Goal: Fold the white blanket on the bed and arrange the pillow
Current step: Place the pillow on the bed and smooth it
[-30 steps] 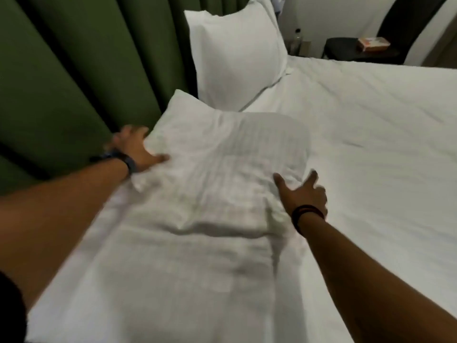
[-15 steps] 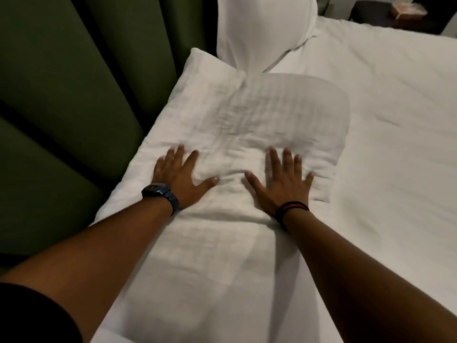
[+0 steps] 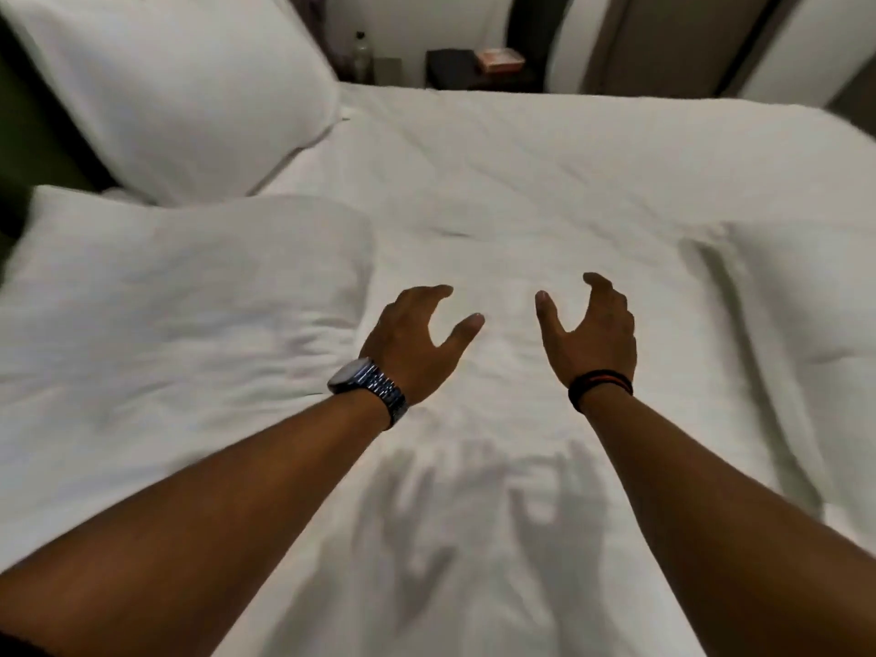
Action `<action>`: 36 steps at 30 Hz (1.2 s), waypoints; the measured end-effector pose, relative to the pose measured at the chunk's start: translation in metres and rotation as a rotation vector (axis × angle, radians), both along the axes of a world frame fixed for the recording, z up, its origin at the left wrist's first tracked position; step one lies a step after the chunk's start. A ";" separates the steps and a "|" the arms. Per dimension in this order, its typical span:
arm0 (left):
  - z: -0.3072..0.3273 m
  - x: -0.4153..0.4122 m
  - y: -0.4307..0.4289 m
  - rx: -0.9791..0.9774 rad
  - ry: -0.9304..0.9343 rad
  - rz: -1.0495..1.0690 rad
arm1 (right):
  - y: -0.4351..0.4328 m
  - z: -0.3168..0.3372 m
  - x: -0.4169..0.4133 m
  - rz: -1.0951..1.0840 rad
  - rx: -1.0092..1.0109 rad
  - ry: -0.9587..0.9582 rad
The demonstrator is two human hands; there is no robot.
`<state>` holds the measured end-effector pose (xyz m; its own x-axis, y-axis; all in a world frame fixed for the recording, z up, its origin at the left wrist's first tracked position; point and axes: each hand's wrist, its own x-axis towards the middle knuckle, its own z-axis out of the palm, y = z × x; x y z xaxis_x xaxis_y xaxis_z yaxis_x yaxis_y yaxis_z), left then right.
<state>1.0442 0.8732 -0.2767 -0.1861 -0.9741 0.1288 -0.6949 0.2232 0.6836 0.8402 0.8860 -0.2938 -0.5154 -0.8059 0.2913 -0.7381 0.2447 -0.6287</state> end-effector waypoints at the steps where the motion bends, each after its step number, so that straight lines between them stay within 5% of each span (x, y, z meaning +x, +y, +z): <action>1: 0.000 -0.035 0.003 0.030 0.028 -0.021 | 0.009 0.004 -0.039 -0.047 0.002 0.007; 11: 0.004 -0.383 0.071 0.351 0.300 -0.144 | 0.122 0.046 -0.386 -0.442 0.134 0.067; 17: -0.026 -0.480 0.097 0.743 0.376 -0.052 | 0.190 0.028 -0.508 -0.753 0.433 -0.105; 21: -0.047 -0.492 0.097 0.936 0.424 0.129 | 0.208 -0.002 -0.524 -0.726 0.532 -0.492; 25: -0.056 -0.485 0.095 1.151 0.531 0.058 | 0.206 -0.015 -0.519 -0.700 0.582 -0.479; 36: -0.002 -0.391 0.074 0.904 0.649 0.170 | 0.180 0.025 -0.432 -0.617 0.273 -0.431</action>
